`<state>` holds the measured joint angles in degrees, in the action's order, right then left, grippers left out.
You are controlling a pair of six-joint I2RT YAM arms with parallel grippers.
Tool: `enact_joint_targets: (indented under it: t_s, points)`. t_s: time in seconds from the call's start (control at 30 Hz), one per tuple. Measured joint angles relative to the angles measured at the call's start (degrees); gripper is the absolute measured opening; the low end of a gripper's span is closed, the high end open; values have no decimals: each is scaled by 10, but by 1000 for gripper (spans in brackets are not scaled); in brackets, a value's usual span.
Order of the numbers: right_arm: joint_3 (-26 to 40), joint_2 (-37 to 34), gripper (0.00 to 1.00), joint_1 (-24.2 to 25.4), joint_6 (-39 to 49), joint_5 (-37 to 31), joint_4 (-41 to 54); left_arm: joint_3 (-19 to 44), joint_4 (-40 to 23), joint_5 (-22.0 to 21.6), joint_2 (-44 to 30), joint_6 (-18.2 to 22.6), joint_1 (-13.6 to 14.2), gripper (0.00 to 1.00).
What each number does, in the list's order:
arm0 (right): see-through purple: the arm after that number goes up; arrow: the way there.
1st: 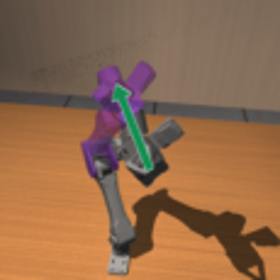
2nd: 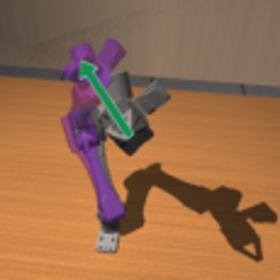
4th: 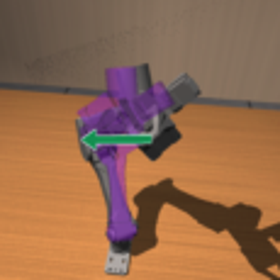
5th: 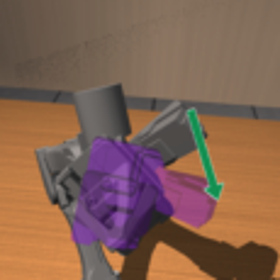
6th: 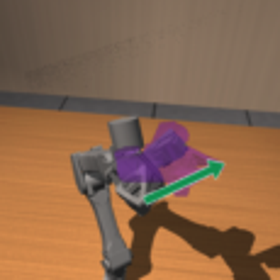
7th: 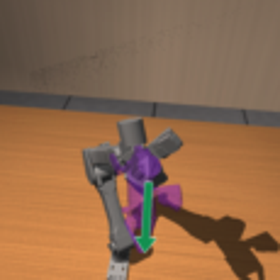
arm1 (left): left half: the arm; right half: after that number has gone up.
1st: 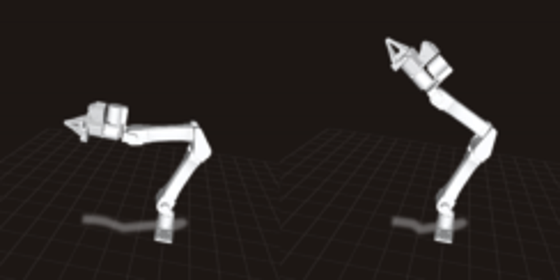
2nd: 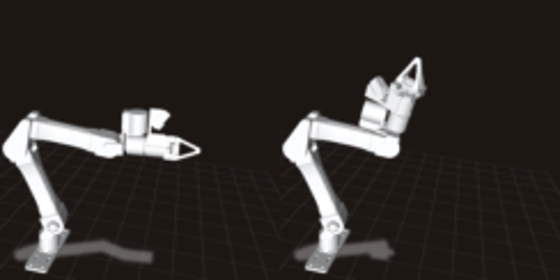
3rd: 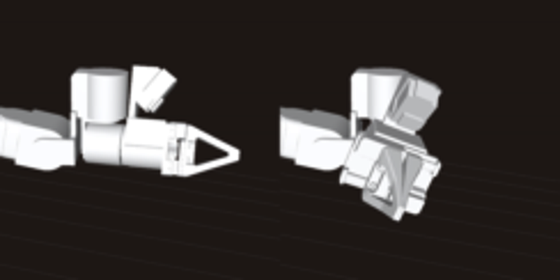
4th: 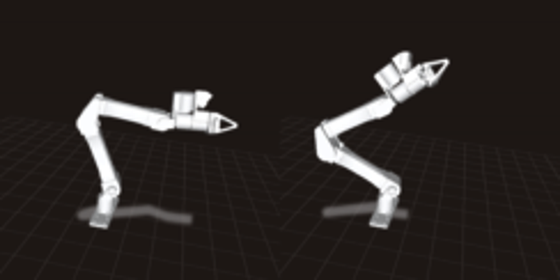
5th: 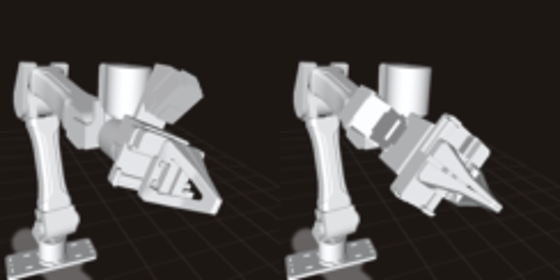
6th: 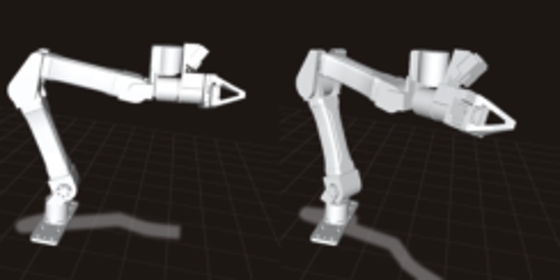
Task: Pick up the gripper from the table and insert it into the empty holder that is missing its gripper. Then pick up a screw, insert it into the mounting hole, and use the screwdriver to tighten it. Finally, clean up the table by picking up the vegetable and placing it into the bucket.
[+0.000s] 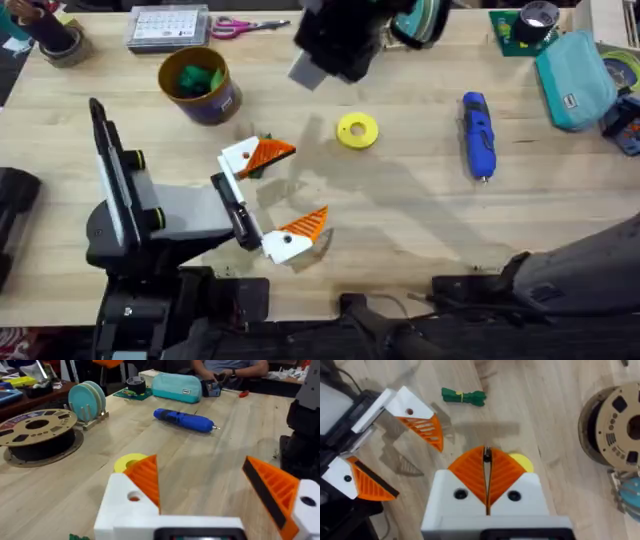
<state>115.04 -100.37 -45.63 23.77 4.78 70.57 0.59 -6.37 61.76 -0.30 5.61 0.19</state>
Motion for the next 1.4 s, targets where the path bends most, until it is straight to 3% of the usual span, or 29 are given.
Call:
enact_joint_targets:
  t_s: [1.1,1.4]
  points:
    - [1,-17,7,-67,114,50,1,0,0,0,0,0,0,990]
    - [43,-17,7,-72,127,50,14,0,0,0,0,0,0,990]
